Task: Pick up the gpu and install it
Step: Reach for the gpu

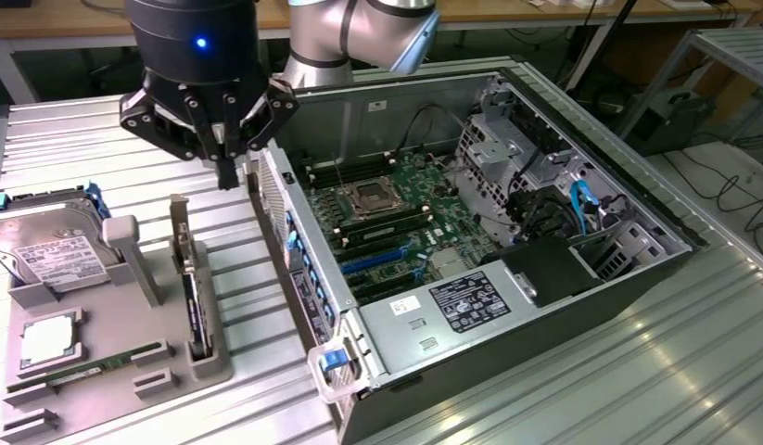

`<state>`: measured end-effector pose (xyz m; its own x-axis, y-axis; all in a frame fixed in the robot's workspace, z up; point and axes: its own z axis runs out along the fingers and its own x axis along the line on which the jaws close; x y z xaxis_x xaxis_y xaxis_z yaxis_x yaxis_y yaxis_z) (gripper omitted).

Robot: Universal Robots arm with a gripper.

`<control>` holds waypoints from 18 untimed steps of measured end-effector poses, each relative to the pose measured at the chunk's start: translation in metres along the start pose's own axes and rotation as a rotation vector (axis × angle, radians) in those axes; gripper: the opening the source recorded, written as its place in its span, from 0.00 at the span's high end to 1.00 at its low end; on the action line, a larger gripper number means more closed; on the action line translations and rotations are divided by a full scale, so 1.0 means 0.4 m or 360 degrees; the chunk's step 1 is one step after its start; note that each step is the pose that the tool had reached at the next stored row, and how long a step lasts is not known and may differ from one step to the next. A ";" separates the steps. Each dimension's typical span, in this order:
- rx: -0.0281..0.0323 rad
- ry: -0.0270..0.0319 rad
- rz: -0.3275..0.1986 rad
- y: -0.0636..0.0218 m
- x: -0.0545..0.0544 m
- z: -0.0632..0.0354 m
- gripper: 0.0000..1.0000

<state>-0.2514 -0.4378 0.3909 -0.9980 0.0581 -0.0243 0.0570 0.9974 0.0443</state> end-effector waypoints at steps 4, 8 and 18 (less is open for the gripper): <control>-0.00002 0.00000 -0.0002 -0.007 0.018 0.000 0.89; -0.00001 0.00002 -0.0005 -0.014 0.044 -0.001 0.89; -0.00002 0.00004 -0.0009 -0.018 0.116 -0.002 0.89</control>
<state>-0.2981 -0.4423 0.3900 -0.9983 0.0525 -0.0243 0.0514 0.9977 0.0443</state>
